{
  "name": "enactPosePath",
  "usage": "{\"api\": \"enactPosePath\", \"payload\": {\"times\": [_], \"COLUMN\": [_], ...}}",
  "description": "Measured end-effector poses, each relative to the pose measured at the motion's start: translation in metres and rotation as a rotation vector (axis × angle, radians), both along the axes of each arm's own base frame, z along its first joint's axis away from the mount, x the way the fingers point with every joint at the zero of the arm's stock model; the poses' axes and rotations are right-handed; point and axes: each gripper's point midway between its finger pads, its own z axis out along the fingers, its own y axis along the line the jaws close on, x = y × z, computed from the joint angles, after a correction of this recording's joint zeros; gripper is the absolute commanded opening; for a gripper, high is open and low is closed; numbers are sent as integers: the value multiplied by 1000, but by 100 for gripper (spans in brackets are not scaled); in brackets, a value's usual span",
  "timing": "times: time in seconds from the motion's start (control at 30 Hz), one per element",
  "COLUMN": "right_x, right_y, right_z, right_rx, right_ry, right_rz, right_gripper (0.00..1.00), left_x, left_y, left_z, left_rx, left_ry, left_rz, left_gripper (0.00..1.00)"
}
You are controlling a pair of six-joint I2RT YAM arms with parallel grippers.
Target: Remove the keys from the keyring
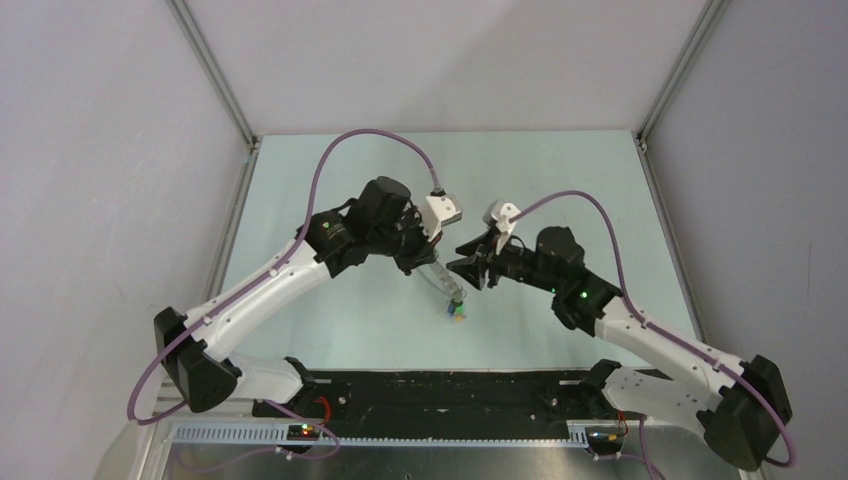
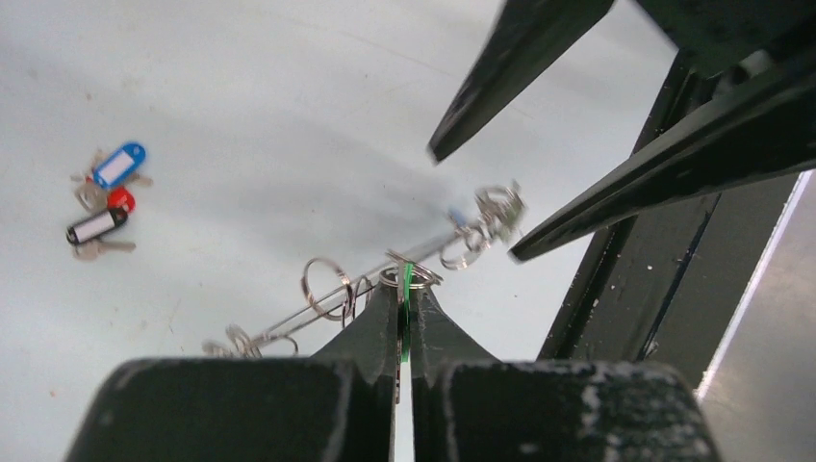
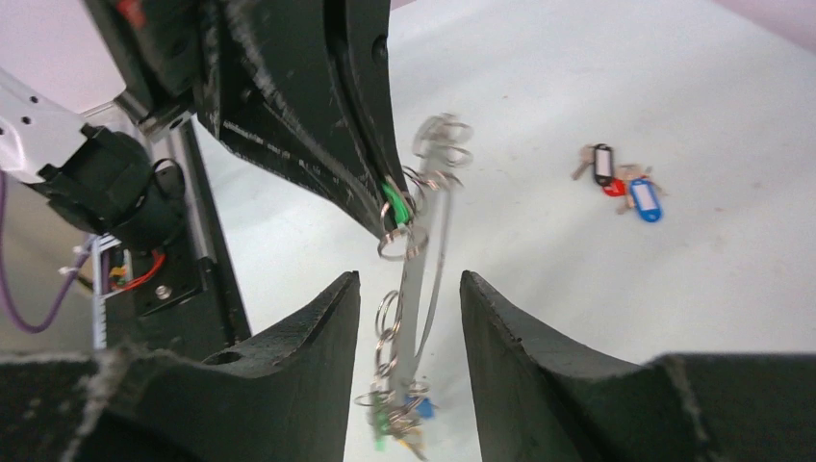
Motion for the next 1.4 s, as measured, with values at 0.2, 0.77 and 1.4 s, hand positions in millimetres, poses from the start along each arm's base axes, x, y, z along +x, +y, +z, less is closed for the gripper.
{"api": "enactPosePath", "payload": {"times": [0.2, 0.77, 1.4], "right_x": [-11, -27, -15], "right_y": [-15, 17, 25], "right_z": [-23, -8, -24], "right_rx": [19, 63, 14], "right_ry": [-82, -369, -384], "right_rz": [-2, 104, 46], "right_gripper": [48, 45, 52], "left_x": [-2, -24, -31], "left_y": [7, 7, 6], "left_z": [-13, -5, 18], "left_rx": [60, 46, 37], "left_ry": [87, 199, 240], "left_rz": [63, 43, 43], "left_gripper": [0, 0, 0]}}
